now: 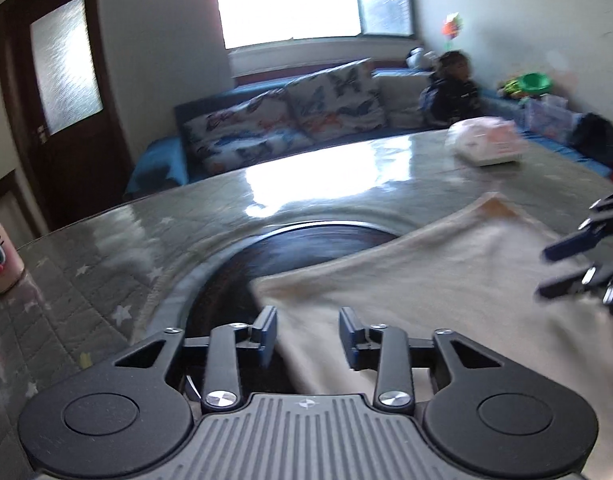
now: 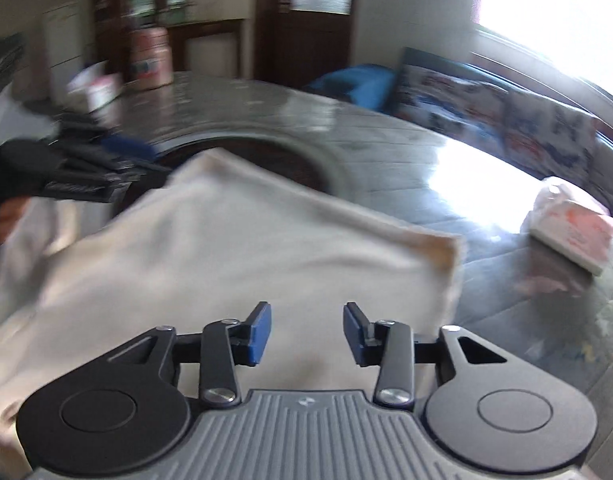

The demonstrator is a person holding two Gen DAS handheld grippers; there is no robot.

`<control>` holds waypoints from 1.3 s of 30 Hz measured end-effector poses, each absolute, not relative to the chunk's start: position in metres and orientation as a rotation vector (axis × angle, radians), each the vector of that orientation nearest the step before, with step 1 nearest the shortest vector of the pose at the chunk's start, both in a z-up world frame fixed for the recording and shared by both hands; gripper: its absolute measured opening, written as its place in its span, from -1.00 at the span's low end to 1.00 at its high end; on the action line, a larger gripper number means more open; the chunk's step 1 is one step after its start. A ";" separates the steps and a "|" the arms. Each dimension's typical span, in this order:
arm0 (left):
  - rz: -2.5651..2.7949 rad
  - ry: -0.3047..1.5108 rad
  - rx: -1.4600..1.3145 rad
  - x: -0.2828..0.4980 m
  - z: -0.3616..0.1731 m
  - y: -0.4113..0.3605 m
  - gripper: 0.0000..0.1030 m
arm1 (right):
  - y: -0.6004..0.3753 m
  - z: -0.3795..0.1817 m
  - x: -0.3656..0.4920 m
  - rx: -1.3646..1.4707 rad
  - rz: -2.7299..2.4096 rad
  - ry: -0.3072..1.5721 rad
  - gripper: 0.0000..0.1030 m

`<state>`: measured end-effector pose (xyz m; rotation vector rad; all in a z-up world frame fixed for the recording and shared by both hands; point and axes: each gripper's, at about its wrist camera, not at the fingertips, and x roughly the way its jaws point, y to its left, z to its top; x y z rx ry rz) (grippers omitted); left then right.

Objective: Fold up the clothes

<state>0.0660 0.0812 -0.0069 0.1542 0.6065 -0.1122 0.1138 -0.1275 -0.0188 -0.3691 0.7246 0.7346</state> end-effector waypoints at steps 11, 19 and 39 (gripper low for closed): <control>-0.217 0.586 0.270 -0.015 -0.026 0.047 -0.12 | -0.132 -0.018 0.001 -0.364 0.844 0.715 0.04; -0.133 0.601 0.254 -0.031 -0.027 0.067 0.03 | -0.144 -0.013 -0.034 -0.418 0.848 0.688 0.04; -0.653 0.659 0.223 -0.085 -0.029 0.004 -0.15 | -0.156 -0.010 -0.056 -0.417 0.869 0.708 -0.79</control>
